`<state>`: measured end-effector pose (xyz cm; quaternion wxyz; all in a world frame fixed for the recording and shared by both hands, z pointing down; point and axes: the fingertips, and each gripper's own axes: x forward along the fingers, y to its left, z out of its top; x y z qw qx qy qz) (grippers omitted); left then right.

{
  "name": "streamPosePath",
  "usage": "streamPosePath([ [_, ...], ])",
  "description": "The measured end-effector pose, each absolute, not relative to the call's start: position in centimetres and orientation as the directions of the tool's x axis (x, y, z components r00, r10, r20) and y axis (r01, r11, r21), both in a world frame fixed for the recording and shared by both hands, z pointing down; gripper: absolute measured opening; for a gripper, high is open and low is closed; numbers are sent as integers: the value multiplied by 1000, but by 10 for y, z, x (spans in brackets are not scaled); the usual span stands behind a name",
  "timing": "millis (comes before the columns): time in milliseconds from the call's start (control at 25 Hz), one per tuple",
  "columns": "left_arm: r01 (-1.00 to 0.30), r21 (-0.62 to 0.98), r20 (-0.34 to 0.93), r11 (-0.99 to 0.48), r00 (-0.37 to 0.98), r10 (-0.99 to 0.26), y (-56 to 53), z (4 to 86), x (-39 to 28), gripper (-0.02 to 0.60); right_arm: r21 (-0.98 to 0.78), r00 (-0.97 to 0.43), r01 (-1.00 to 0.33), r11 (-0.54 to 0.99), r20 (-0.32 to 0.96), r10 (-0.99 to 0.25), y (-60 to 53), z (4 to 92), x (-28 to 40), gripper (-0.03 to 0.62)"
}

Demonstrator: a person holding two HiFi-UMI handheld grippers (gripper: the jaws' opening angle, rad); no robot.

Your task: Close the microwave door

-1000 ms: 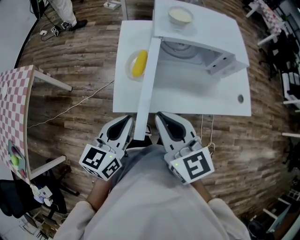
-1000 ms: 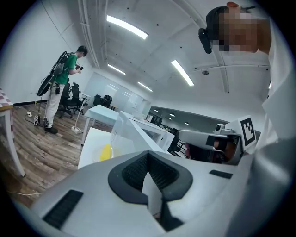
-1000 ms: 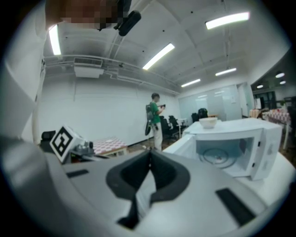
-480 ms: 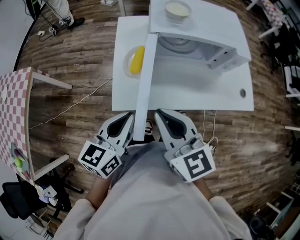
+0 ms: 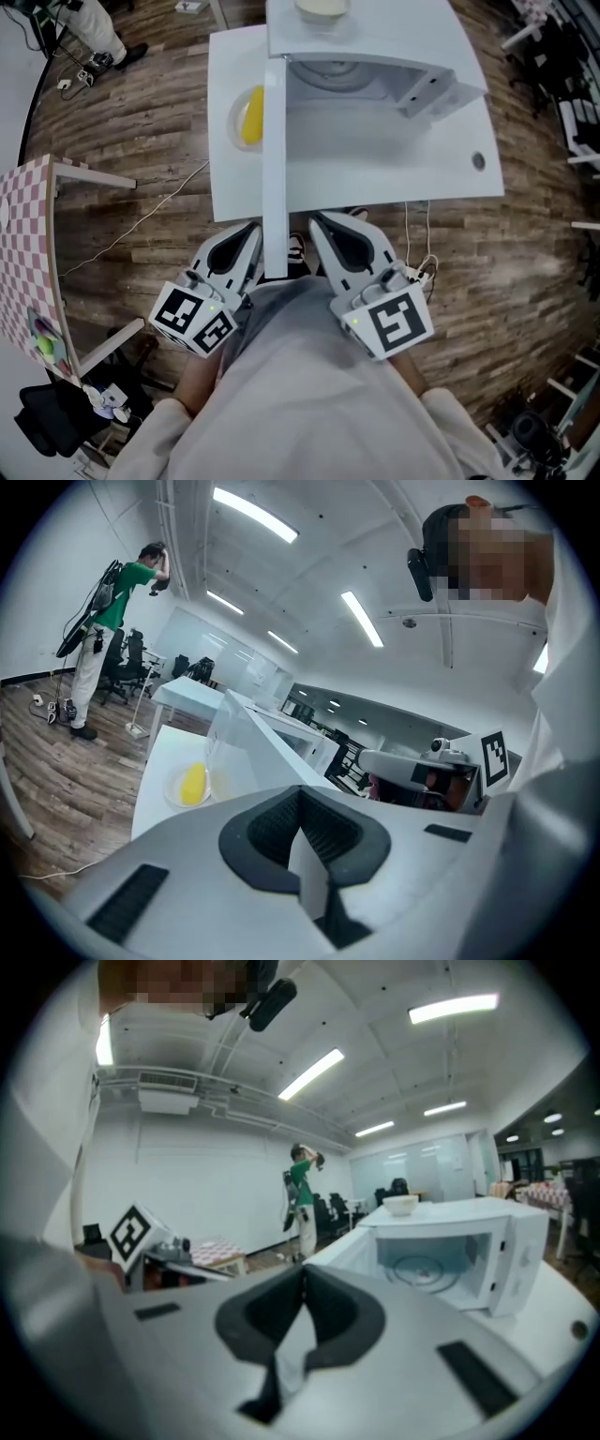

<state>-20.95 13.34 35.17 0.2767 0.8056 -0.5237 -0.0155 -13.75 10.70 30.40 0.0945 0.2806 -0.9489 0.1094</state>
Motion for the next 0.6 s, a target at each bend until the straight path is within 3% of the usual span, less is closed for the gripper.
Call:
streamPosePath([
  [600,-810,484,253,-331,491,-833,129,349,-192,15,-165,-800,-590,790,251,-545,100,306,-121,23],
])
